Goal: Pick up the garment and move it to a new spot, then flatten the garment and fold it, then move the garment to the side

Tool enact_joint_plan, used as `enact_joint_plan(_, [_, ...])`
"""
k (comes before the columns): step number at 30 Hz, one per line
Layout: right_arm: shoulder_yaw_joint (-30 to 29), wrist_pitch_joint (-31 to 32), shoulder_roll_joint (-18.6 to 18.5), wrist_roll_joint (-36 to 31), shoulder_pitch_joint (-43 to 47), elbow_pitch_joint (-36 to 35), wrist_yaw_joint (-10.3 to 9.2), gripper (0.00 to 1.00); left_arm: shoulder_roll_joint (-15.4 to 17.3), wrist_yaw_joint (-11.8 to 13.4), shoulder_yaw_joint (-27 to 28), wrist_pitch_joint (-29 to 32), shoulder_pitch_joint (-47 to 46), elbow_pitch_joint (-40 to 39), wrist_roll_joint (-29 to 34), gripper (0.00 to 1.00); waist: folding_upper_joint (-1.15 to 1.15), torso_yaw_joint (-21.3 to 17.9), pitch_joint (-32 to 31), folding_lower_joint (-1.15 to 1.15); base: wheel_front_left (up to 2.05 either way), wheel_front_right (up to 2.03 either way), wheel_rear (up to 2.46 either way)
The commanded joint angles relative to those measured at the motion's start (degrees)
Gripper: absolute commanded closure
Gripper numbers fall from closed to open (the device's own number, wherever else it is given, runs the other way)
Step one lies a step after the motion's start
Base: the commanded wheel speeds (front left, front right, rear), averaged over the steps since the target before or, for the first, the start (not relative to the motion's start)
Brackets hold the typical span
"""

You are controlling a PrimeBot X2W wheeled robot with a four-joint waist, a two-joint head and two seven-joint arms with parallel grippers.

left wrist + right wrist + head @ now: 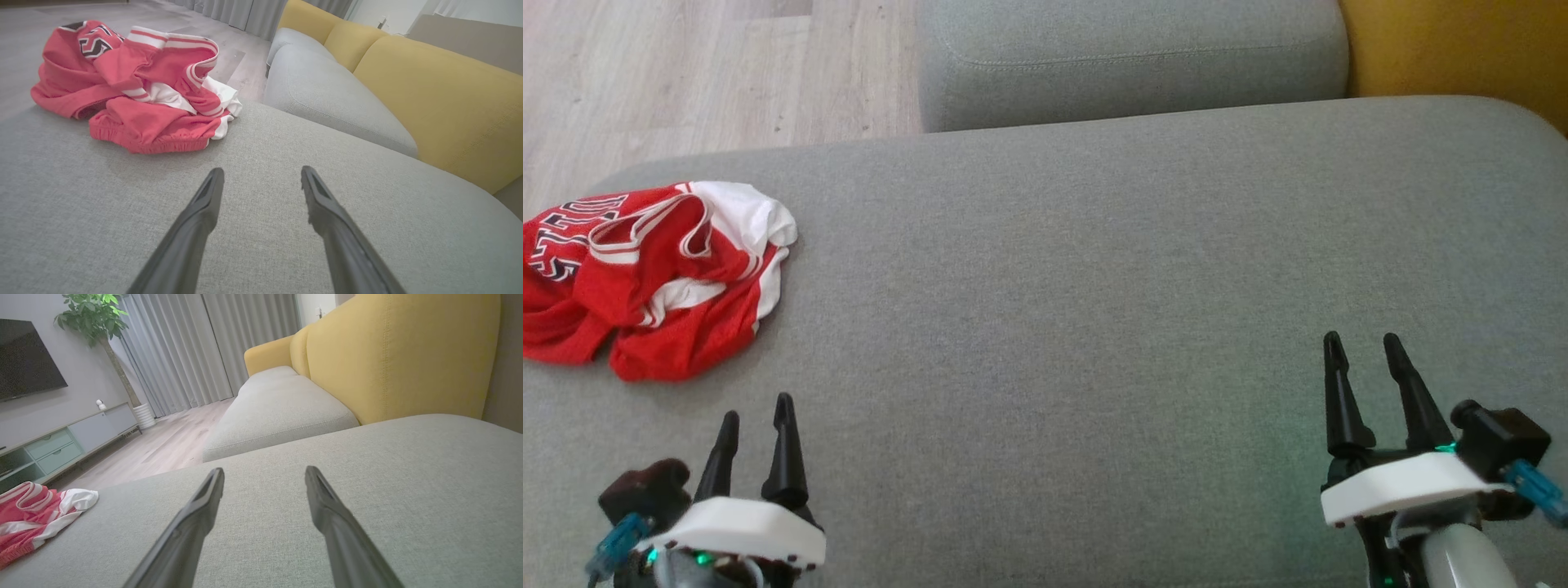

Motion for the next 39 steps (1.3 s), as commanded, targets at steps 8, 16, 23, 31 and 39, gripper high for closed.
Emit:
enact_joint_plan(8, [0.7, -2.2, -0.3, -6.7, -0.6, -2.0, -0.03, 0.0, 1.5, 0.7, 0.8, -1.9, -0.6, -2.9, 6.9, 0.0, 0.0, 0.1, 0.0, 0.0, 0.0, 0.0, 0.0])
enact_joint_plan(16, [0.5, -3.7, -0.3, -10.6, -0.4, -1.6, -0.04, 0.0, 1.8, 1.1, 1.0, -3.4, -0.1, -3.1, 13.1, 0.0, 0.0, 0.0, 0.0, 0.0, 0.0, 0.0, 0.0])
enact_joint_plan(23, [0.6, -4.9, -0.3, -12.9, -0.1, -0.4, -0.04, 0.0, 1.7, 0.7, 1.2, -4.6, 0.3, -2.4, 17.5, 0.0, 0.0, -0.1, 0.1, 0.0, 0.0, 0.0, 0.0])
enact_joint_plan(31, [0.5, -6.0, -0.4, -15.7, -0.2, 1.1, -0.04, 0.0, 1.4, 0.1, 1.4, -5.8, 0.7, -1.3, 21.6, 0.0, 0.0, -0.4, 0.1, 0.0, 0.0, 0.0, 0.0])
enact_joint_plan(39, [0.8, -6.0, -0.4, -14.4, -0.3, 2.2, -0.04, 0.0, 0.9, -0.7, 2.4, -5.8, 0.7, -0.4, 20.6, 0.0, 0.0, -0.7, 0.0, 0.0, 0.0, 0.0, 0.0])
